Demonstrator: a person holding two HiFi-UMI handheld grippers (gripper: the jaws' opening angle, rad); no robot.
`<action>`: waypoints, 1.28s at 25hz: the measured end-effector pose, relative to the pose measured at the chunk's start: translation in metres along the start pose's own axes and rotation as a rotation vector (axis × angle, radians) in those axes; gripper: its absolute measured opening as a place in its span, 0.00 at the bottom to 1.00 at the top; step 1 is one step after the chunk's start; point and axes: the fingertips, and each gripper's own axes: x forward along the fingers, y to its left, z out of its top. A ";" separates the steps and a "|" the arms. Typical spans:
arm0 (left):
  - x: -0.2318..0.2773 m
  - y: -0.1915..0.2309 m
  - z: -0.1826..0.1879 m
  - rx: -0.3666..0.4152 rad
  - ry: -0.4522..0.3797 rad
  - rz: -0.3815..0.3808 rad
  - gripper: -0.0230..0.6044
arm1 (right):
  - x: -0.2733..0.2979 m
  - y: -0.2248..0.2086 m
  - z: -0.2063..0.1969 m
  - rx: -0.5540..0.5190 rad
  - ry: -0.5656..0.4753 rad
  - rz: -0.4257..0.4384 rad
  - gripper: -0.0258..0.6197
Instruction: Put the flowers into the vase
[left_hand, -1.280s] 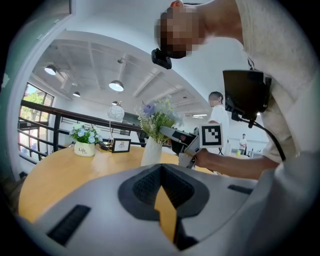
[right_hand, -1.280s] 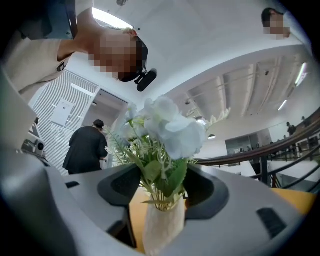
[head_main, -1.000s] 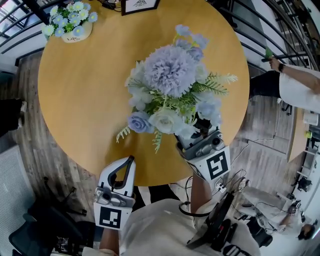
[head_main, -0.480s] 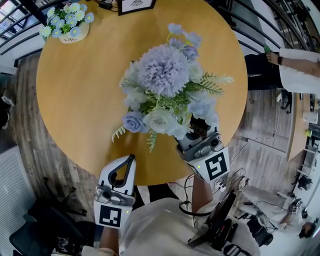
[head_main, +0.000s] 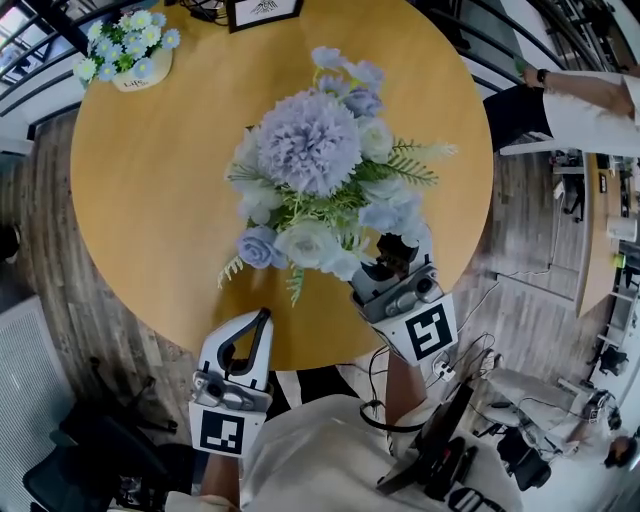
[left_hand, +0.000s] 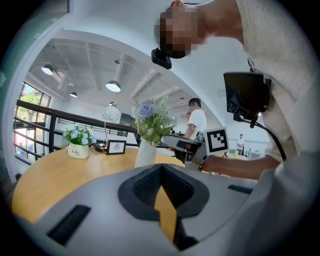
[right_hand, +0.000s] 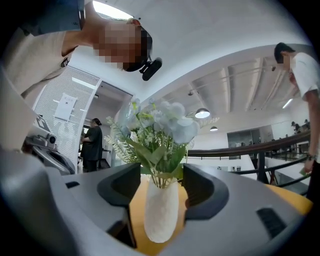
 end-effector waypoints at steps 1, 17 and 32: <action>-0.001 0.000 -0.001 0.000 0.001 0.000 0.05 | -0.002 0.000 -0.003 -0.002 0.010 0.002 0.44; 0.005 0.000 0.002 0.005 -0.001 -0.004 0.05 | -0.008 -0.002 -0.020 0.034 0.065 0.006 0.44; 0.008 0.013 0.002 0.000 -0.003 -0.007 0.05 | 0.004 -0.001 -0.045 0.027 0.134 0.003 0.44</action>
